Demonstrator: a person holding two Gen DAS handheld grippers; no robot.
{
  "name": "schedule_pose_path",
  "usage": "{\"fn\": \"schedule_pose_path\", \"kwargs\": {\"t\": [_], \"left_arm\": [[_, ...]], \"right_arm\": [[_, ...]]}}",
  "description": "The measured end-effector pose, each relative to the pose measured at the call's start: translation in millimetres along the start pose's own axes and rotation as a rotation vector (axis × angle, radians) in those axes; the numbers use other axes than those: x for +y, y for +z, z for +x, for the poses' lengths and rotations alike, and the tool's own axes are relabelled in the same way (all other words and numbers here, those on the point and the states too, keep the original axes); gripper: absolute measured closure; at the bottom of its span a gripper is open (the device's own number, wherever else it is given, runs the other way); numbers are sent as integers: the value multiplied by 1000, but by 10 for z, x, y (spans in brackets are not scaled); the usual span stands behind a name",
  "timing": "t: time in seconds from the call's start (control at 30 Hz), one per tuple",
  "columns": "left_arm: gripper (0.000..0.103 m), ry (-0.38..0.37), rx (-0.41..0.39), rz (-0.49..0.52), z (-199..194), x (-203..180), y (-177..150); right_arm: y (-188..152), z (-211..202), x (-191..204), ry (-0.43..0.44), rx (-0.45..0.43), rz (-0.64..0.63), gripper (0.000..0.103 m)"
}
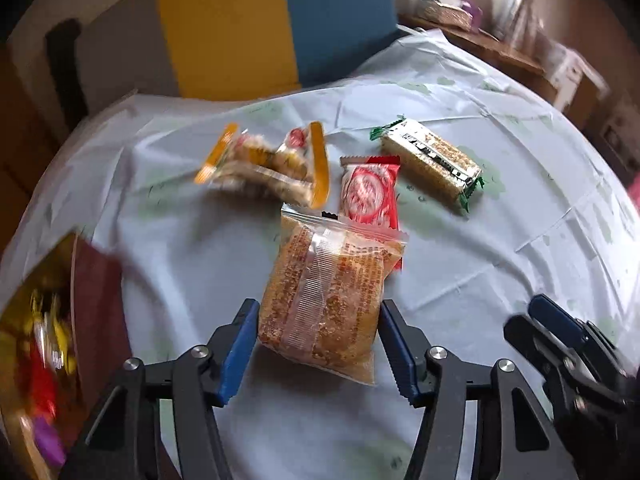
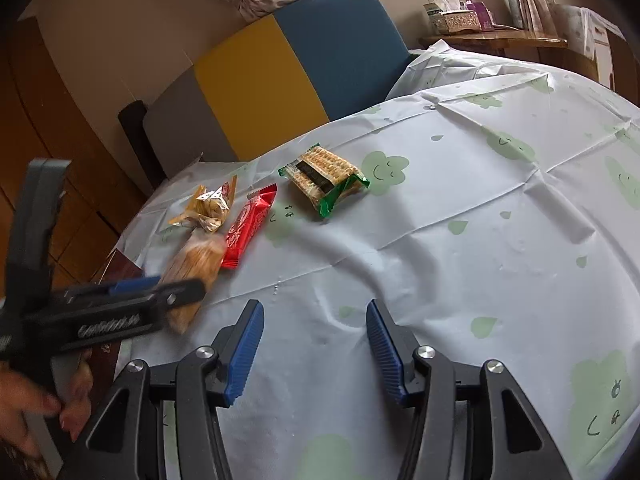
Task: Organize snacks
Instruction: 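Grasp the clear sesame cake bag with the left gripper while the right gripper approaches the crackers, then grasp the green-wrapped cracker pack with the right gripper while the left gripper holds the sesame bag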
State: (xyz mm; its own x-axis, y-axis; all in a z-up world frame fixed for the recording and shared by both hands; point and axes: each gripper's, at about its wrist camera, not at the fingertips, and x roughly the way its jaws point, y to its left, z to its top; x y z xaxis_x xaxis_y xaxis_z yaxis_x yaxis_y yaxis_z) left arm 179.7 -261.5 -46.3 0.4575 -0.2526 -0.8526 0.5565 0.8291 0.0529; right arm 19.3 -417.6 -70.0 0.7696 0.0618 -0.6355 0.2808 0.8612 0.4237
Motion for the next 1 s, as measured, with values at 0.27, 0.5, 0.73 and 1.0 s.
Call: {"fn": "schedule_pose_path", "kwargs": {"t": [0.27,0.5,0.73,1.0], "left_arm": [[42,37,-97,-95,-208,-20,-444],[42,42,-177,-108,-227,-28,-564],[41,39,-199,-116,-213,-2,-603],[40,9,-195,-147,-162,66,-629]], "right_arm": [[65,16,69,-36,40,-15,48],[612,84,292,-54,61,-132,44],[1085,782,484,-203,121,-422,37],[1141,1224,363,-217,209,-440,38]]}}
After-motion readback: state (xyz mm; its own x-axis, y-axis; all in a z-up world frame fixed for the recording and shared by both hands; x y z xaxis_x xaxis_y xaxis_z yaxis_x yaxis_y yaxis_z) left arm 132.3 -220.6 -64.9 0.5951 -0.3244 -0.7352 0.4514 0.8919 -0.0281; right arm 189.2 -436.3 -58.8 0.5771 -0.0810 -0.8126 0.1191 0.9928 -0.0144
